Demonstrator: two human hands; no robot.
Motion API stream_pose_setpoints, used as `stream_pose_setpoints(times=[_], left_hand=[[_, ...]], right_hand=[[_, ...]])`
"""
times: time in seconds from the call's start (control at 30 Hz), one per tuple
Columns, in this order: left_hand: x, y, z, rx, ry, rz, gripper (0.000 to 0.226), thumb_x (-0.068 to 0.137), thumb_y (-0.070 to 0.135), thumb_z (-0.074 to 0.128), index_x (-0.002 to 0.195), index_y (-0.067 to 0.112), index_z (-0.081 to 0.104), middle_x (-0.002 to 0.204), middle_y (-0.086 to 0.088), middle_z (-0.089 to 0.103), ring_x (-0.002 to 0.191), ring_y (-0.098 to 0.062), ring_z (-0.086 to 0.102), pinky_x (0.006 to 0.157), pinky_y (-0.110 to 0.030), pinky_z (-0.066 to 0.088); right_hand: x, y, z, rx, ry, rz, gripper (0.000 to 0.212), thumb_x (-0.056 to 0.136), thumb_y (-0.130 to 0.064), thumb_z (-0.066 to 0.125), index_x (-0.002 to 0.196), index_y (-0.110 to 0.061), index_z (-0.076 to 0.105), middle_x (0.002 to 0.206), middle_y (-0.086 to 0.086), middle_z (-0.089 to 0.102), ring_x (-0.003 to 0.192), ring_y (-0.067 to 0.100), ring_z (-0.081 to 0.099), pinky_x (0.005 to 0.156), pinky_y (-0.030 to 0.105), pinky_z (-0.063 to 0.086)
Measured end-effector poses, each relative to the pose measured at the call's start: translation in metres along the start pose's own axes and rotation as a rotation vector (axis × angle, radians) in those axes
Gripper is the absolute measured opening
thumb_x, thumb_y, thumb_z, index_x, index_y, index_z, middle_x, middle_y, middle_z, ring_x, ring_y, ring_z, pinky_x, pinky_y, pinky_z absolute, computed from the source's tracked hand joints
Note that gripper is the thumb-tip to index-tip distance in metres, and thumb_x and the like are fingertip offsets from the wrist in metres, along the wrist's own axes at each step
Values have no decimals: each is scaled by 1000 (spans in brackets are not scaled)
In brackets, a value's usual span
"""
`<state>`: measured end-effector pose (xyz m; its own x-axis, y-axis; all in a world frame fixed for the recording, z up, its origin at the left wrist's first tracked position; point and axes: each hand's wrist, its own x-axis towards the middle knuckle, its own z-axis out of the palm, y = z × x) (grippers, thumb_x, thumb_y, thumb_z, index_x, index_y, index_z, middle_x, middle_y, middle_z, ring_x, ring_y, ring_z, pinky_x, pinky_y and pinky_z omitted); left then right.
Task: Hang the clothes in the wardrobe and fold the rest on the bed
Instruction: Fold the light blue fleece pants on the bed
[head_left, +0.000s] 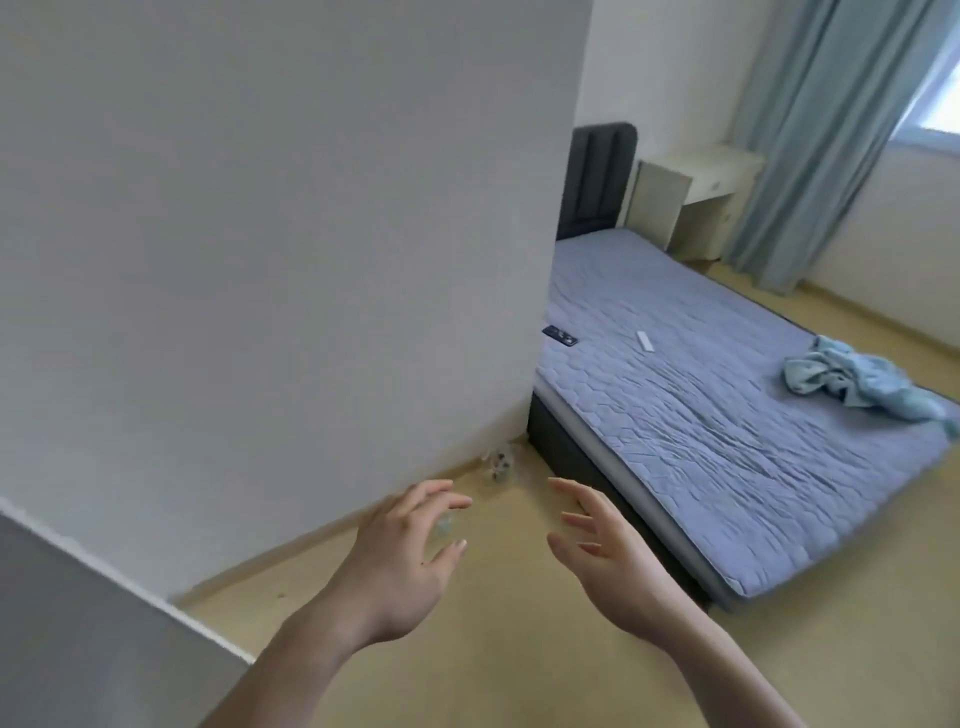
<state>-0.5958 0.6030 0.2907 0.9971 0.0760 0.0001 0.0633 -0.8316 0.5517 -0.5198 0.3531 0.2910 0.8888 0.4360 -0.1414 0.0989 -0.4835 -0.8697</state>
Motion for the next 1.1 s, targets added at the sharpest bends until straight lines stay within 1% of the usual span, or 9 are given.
stream_pose_setpoints(times=[0.1,0.17,0.33,0.43,0.53,0.63,0.73,0.9,1.1], left_hand=[[41,59,32,-8,-22,74,37,98,47,56,135,45,52,148,31,37,137,2,35,111,-18,23],[66,101,55,-18,-35,111,38,99,46,57,136,45,53,149,30,36,137,2,36,114,-21,25],[122,190,106,-29,-62,181,37,99,43,58,136,45,53,149,31,36,137,2,36,118,-24,26],[148,230,130,-46,-82,191,38,99,40,60,136,43,55,149,29,38,137,0,38,119,-28,29],[176,264,152,-45,-107,216,37,98,40,61,135,44,55,147,33,37,135,2,39,118,-27,30],[213,294,170,-35,-147,249,36,98,41,61,133,46,56,145,37,36,134,5,38,114,-30,37],[261,325,191,-40,-177,290,37,97,40,63,133,45,57,146,33,38,136,3,37,108,-34,45],[358,389,241,-85,-233,382,36,97,37,65,133,43,57,149,23,43,141,-1,37,118,-40,35],[468,476,311,-104,-382,499,37,98,38,64,134,41,57,149,22,42,141,-5,40,119,-40,32]], right_hand=[[-10,34,-64,15,80,14,49,101,-29,63,133,-62,45,141,-37,44,119,-25,46,94,12,44],[-14,60,-111,17,114,37,49,101,-30,63,135,-60,45,141,-33,46,121,-22,47,94,12,44],[-13,116,-217,27,201,87,45,102,-30,62,137,-53,47,143,-25,47,127,-6,49,106,29,48],[-13,139,-270,18,215,95,46,102,-33,62,140,-54,45,145,-27,46,129,-5,49,108,31,48],[-11,160,-320,40,255,78,47,101,-32,64,137,-56,46,145,-25,47,129,-6,49,110,35,48],[-5,182,-366,55,311,75,46,101,-32,64,135,-57,47,143,-28,47,127,-8,49,110,35,48],[2,209,-408,60,354,91,46,100,-33,65,136,-56,47,144,-30,44,127,-8,49,110,35,49],[22,258,-481,50,435,136,48,98,-42,66,134,-64,45,145,-35,41,128,-7,50,108,31,49],[34,306,-566,30,552,237,48,96,-36,70,128,-64,49,140,-38,43,125,-3,55,100,25,52]])
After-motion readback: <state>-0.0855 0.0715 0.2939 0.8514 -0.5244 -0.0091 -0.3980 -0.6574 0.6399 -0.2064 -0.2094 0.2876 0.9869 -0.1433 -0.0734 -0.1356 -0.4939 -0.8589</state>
